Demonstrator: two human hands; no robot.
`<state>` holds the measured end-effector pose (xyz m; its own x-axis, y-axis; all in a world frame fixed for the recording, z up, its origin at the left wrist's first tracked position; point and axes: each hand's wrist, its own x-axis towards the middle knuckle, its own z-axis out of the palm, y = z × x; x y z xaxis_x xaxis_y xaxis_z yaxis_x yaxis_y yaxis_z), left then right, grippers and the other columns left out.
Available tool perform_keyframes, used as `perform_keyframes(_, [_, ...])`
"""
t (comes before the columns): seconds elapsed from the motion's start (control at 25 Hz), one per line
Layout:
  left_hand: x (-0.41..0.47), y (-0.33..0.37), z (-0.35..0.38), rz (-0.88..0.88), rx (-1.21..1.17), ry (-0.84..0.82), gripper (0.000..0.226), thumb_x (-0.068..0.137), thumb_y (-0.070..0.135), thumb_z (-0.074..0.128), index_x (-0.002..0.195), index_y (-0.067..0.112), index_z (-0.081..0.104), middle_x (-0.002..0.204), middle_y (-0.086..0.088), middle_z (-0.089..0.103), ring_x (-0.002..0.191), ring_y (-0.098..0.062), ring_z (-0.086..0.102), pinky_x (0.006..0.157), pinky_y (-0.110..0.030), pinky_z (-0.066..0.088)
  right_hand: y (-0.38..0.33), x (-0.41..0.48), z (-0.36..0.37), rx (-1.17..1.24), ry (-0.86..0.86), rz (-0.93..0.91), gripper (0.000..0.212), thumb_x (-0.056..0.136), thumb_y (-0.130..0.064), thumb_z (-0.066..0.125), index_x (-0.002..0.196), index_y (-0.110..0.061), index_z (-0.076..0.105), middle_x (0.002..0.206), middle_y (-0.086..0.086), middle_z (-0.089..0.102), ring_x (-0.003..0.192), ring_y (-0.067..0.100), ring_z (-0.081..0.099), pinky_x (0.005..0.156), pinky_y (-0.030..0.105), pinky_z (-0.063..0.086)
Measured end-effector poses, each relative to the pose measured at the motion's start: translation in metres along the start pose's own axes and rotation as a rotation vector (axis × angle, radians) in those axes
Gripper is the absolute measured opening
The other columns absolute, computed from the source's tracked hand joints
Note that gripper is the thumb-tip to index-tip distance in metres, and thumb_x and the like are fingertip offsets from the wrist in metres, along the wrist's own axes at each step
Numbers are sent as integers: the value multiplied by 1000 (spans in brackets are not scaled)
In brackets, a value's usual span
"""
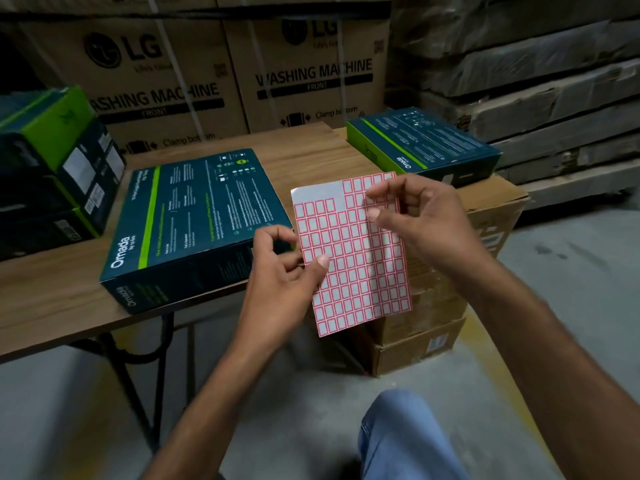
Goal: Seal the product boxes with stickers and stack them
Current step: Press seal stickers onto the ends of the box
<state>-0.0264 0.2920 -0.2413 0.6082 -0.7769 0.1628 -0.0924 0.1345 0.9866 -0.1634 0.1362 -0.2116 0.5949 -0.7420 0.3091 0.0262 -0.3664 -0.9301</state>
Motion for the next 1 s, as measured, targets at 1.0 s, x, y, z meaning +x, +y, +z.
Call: perform_keyframes(1.0, [-28,27,-59,-147,-262,95,31,108,31,53,101,14,78,97,-8,81,91,-15,76,90,-34,59,-10,-34,92,-474,74,-472,23,90,-41,75,112,-34,77,131,-19,57,125,8,45,97,24,36])
